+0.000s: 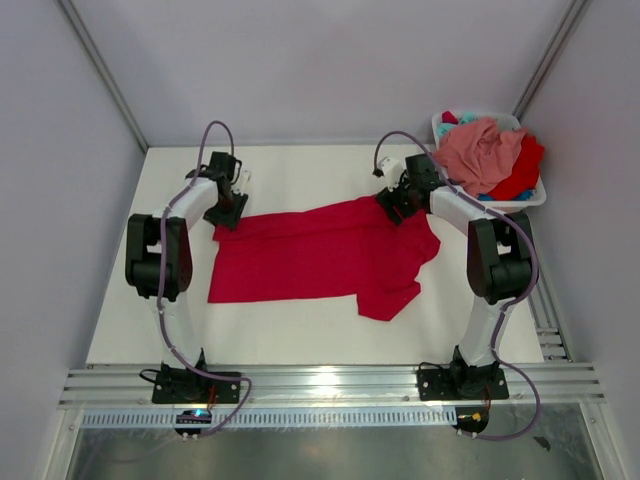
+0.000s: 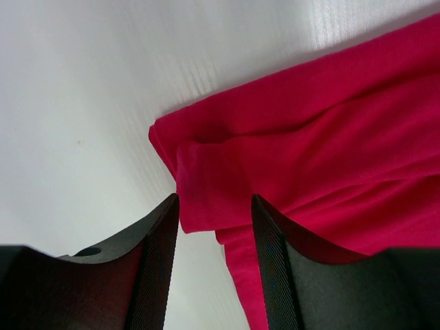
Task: Fold and stack the t-shirts
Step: Fold the tshirt
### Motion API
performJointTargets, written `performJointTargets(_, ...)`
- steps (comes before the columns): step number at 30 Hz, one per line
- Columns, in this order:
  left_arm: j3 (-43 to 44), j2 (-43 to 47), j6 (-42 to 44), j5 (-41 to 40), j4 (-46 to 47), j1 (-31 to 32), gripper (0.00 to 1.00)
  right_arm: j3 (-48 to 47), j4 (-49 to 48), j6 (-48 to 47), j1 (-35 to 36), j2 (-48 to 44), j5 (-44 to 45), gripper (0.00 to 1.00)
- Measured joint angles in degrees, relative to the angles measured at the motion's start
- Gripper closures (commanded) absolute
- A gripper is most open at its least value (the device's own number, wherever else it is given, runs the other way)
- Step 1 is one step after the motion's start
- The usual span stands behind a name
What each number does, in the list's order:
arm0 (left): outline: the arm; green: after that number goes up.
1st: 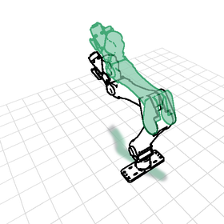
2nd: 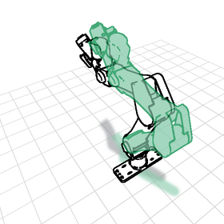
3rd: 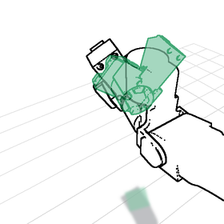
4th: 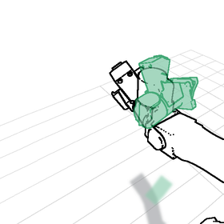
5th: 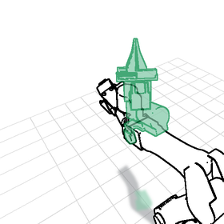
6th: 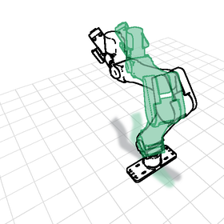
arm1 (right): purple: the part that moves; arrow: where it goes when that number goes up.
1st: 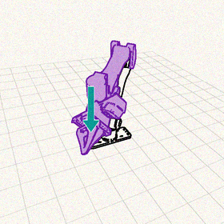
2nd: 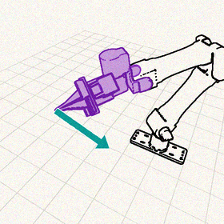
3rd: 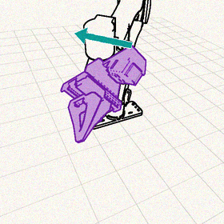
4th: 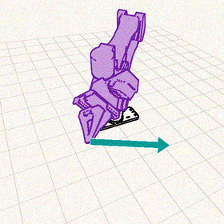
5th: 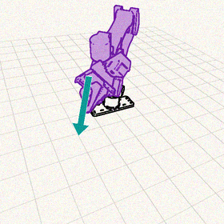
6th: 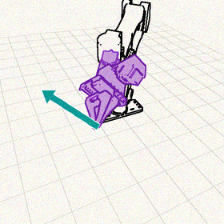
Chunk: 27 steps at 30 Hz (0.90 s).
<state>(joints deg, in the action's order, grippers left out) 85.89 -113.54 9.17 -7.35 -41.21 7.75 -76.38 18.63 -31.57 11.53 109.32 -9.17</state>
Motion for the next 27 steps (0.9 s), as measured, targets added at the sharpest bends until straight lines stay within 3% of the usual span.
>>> performJointTargets(24, 2.03, -5.35, 1.57, 0.83, 0.87, 0.00, 0.53, 0.00, 3.19, 1.49, 0.00, -5.95, -2.62, 0.28)
performJointTargets(27, 1.92, -5.35, 1.60, 0.70, 1.70, 0.00, 0.57, 0.00, 3.17, 1.57, 0.00, -5.95, -2.62, 0.28)
